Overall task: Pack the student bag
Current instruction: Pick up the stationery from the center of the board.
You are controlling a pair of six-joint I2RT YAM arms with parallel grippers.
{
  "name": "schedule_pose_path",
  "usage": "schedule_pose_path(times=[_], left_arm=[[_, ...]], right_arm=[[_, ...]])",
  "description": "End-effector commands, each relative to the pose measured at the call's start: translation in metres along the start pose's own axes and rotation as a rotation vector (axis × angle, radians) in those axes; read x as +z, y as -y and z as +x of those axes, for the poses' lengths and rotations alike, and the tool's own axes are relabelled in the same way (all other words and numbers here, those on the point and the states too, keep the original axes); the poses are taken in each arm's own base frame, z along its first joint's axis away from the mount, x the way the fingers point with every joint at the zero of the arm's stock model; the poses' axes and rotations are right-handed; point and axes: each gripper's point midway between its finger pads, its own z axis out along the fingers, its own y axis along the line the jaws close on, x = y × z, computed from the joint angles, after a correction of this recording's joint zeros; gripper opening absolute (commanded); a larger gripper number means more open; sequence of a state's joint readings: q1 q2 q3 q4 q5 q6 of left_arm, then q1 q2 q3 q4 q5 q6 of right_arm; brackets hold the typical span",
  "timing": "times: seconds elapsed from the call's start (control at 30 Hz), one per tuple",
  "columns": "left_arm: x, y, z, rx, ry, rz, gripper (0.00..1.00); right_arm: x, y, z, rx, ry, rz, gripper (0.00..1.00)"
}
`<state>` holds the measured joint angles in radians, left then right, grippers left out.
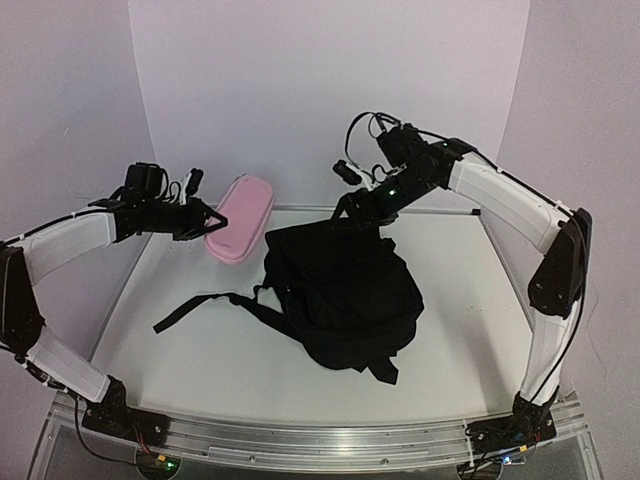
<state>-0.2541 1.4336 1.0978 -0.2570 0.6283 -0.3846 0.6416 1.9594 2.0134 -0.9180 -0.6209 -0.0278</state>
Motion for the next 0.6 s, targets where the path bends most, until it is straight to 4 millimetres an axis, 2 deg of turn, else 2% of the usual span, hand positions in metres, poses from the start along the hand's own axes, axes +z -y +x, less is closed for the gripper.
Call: schedule_pose_path(times=[0.0,0.17,0.3,0.4,0.43,0.5,0.57], left_arm=[[-0.011,0.105,0.022,0.176,-0.090,0.267,0.00],[-0.029,0.170,0.054,0.268,-0.158,0.499,0.01],[-0.033,0.191,0.071,0.294,-0.213,0.566,0.00],[-0.034,0.206,0.083,0.330,-0.247,0.618,0.00],[-0.032,0.208,0.086,0.334,-0.255,0.627,0.00],[-0.026,0.208,0.086,0.329,-0.259,0.614,0.01],[-0.020,0.204,0.084,0.318,-0.251,0.589,0.04]], right_arm=[[-0.047,-0.043,-0.023,-0.057,0.105,-0.132,0.98],[-0.051,-0.058,-0.012,-0.062,0.088,-0.220,0.98],[-0.053,-0.073,-0.002,-0.055,0.066,-0.319,0.98],[-0.052,-0.076,0.001,-0.042,0.055,-0.348,0.98],[-0.051,-0.077,0.002,-0.037,0.050,-0.358,0.96],[-0.050,-0.082,0.005,-0.027,0.039,-0.404,0.84],[-0.052,-0.088,0.006,-0.017,0.034,-0.450,0.62]])
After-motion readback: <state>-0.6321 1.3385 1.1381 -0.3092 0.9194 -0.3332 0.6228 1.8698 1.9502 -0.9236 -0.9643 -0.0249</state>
